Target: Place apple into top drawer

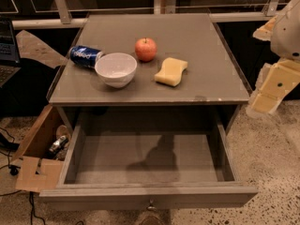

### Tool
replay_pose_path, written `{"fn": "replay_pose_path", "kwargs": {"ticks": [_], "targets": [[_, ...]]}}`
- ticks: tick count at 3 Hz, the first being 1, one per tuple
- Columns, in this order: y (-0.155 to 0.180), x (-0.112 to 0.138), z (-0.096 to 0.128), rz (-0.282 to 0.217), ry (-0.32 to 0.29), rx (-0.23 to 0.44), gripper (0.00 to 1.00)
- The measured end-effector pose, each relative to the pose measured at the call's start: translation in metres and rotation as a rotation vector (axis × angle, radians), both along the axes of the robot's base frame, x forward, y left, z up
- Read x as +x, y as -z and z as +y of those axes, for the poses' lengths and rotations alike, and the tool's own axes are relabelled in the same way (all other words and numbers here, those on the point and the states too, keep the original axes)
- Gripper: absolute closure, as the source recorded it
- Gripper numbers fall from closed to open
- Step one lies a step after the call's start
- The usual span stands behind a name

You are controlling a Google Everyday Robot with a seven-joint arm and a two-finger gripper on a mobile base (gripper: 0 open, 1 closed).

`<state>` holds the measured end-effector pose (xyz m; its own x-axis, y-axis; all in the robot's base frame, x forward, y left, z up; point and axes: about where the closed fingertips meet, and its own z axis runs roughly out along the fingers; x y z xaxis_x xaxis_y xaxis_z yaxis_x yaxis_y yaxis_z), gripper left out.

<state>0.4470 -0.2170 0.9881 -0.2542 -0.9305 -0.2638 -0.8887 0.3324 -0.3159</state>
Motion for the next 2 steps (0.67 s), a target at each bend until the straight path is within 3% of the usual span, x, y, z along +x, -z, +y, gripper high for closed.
{"fn": "replay_pose_path", "kwargs": {"ticks": [2], "targets": [[0.005,0.053,-0.028,-0.131,0.23,0.29,0.0]]}}
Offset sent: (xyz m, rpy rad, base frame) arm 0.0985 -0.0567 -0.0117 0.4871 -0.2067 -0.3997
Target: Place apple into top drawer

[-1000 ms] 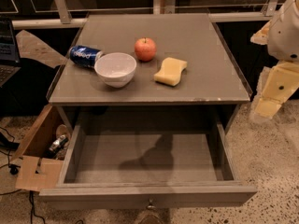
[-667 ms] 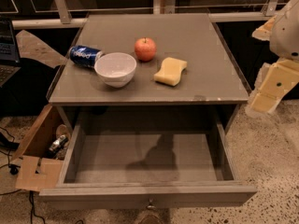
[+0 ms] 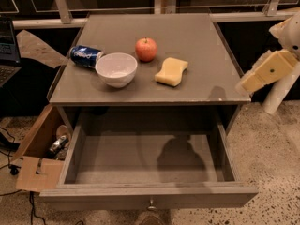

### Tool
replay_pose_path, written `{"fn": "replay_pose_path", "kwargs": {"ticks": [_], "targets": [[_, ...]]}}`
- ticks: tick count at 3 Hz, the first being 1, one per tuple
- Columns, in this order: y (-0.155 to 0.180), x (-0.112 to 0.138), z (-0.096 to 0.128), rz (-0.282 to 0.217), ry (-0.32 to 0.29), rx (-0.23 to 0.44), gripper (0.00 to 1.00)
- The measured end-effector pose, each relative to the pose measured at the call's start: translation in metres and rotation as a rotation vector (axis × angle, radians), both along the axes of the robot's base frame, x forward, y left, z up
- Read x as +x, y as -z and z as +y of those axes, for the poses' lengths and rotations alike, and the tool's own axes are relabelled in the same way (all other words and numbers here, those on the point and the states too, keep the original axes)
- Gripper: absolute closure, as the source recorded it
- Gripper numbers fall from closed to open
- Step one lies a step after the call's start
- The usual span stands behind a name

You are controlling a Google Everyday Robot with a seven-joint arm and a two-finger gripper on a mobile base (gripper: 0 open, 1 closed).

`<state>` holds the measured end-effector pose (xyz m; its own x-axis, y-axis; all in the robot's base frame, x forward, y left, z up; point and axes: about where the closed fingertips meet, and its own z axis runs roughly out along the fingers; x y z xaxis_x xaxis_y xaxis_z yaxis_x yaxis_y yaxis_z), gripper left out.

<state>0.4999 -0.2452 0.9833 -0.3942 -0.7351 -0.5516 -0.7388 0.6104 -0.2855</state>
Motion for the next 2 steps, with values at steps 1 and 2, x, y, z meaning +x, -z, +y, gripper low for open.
{"fn": "replay_pose_path", "kwargs": {"ticks": [1,2], "targets": [[0.003,0.034,-0.014,-0.06,0.102,0.133,0.0],[0.004,0.069,-0.021,-0.117,0.132,0.267,0.0]]}}
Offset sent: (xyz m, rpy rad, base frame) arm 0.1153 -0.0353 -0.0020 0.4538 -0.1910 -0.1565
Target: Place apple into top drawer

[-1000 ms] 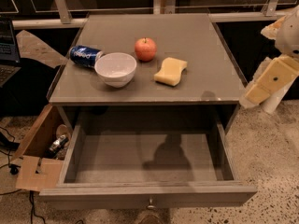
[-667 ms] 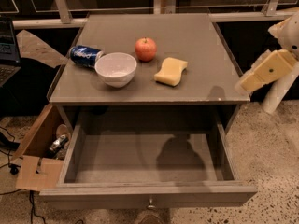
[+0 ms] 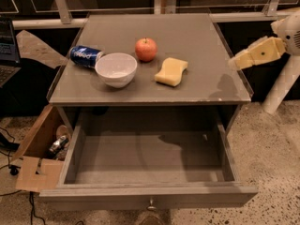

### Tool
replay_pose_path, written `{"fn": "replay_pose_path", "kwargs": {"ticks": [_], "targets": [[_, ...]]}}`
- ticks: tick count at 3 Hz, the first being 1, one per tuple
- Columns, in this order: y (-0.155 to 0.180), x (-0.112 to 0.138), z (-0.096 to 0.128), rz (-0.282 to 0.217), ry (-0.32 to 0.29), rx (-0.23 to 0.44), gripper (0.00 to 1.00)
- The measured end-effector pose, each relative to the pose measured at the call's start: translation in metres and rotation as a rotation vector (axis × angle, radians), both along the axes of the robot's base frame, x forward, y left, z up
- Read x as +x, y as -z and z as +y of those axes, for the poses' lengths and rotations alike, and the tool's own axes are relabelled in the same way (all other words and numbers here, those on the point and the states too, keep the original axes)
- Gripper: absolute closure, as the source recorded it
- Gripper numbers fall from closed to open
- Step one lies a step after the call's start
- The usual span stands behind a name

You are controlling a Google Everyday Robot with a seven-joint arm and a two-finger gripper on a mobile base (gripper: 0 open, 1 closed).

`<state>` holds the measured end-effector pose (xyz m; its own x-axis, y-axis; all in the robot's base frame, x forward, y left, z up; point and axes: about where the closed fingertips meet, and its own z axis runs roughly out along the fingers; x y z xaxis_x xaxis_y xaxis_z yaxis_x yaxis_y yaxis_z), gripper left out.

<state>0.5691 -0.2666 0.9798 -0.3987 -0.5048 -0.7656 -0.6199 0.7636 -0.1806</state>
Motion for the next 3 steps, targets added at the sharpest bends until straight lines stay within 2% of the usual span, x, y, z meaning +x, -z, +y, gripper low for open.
{"fn": "replay_pose_path", "kwargs": {"ticks": [1,2,3], "targets": [[0.0055,0.0286,-0.0008,-0.003,-0.013,0.075,0.0],[0.0061,0.0322,-0.0014,-0.004,-0.013,0.082,0.0],[0.0087,0.0304,-0.0077,-0.033,0.031,0.09,0.0]]}}
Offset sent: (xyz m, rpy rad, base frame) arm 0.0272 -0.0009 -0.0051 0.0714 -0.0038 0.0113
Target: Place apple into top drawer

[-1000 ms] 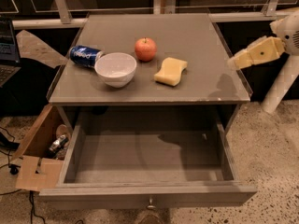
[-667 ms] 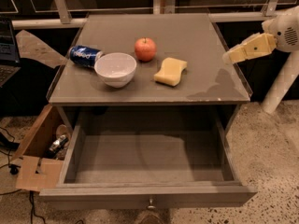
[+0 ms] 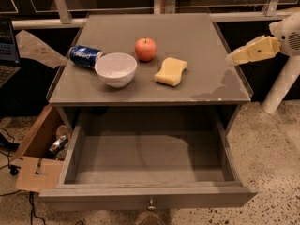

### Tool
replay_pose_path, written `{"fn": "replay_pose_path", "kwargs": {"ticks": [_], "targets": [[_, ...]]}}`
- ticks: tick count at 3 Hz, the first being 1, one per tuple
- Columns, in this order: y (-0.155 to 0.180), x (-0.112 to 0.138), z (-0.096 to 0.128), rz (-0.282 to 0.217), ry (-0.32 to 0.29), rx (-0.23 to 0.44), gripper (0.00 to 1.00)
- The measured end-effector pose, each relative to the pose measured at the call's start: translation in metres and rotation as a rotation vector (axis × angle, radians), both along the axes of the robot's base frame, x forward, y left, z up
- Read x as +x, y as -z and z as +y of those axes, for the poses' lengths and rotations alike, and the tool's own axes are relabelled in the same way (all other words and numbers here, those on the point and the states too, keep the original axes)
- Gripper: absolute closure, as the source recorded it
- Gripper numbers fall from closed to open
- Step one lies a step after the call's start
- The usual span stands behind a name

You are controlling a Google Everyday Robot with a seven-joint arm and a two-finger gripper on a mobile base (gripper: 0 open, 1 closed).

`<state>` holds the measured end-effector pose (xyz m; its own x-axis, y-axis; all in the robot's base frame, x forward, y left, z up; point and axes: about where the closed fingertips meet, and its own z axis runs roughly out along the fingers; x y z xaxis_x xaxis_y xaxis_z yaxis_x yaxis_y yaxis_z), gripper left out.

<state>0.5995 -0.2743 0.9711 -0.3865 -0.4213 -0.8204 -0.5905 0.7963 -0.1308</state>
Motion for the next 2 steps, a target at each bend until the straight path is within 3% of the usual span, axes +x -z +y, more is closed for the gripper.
{"fn": "replay_pose_path", "kwargs": {"ticks": [1,2], "targets": [[0.013,0.023,0.014,-0.026,-0.023,0.027,0.0],[0.038,0.069,0.043,-0.019,-0.107,0.063,0.0]]}}
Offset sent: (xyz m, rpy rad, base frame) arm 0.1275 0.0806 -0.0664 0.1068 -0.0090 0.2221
